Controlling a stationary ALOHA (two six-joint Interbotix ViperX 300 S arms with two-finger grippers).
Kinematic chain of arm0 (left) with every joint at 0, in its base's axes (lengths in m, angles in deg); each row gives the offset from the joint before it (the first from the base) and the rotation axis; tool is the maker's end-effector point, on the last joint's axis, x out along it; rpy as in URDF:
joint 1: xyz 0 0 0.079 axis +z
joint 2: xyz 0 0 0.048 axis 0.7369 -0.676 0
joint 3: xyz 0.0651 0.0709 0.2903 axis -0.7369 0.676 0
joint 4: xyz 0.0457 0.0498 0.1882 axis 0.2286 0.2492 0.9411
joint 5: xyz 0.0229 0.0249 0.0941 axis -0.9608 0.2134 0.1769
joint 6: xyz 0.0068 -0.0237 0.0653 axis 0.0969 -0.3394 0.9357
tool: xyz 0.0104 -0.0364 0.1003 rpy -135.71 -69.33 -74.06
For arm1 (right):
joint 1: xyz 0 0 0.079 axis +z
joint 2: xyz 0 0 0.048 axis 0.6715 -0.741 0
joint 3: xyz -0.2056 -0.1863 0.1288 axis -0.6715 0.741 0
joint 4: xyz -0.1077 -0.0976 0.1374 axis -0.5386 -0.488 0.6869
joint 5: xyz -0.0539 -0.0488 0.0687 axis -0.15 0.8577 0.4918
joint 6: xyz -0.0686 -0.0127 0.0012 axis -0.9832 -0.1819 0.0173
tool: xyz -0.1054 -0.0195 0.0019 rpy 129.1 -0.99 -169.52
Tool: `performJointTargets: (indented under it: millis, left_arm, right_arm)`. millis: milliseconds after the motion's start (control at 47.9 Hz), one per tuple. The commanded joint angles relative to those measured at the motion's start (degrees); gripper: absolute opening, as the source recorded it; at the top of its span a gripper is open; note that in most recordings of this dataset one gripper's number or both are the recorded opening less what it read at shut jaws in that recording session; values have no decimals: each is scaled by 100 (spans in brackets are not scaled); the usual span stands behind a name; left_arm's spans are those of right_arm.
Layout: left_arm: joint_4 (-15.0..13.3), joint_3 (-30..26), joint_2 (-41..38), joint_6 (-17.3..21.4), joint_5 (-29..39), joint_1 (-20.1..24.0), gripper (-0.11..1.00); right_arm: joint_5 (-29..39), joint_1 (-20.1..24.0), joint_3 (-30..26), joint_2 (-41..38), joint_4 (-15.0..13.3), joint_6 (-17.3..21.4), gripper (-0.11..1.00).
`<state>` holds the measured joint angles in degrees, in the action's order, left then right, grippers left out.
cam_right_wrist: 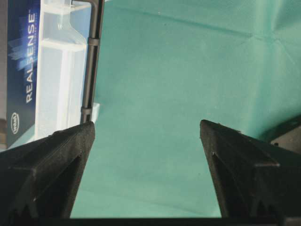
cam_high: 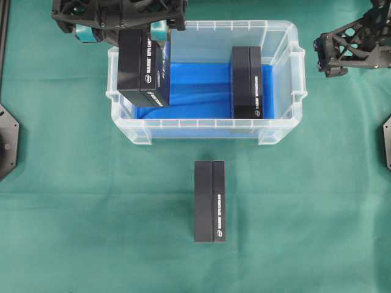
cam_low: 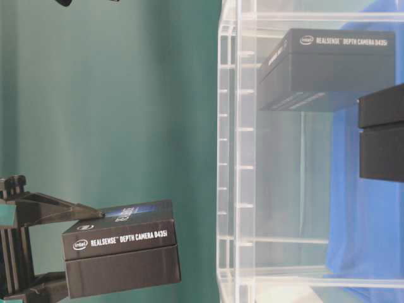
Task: Take out the box from the case.
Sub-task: 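Lift the left black box up out of the bin with the left gripper, then carry the held box forward and lower it onto the cloth left of the first box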
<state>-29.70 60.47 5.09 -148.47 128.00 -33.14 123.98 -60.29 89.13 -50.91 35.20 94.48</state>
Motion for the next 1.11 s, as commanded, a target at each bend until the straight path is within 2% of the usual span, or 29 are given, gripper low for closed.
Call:
performJointTargets:
  millis: [0, 272, 481, 1087]
  left_arm:
    - [18, -105, 211, 9, -18, -18, 62]
    - [9, -97, 220, -53, 114, -237, 62]
    - [18, -9, 316, -343, 141, -615, 62]
    - [18, 413, 694, -2101, 97, -2197, 62]
  right_arm:
    - [-26, -9, -114, 62, -18, 0, 89]
    - [-9, -9, -88, 114, -18, -9, 89]
    - [0, -9, -62, 185, -53, -9, 89]
    - [53, -9, 44, 387, -62, -70, 89]
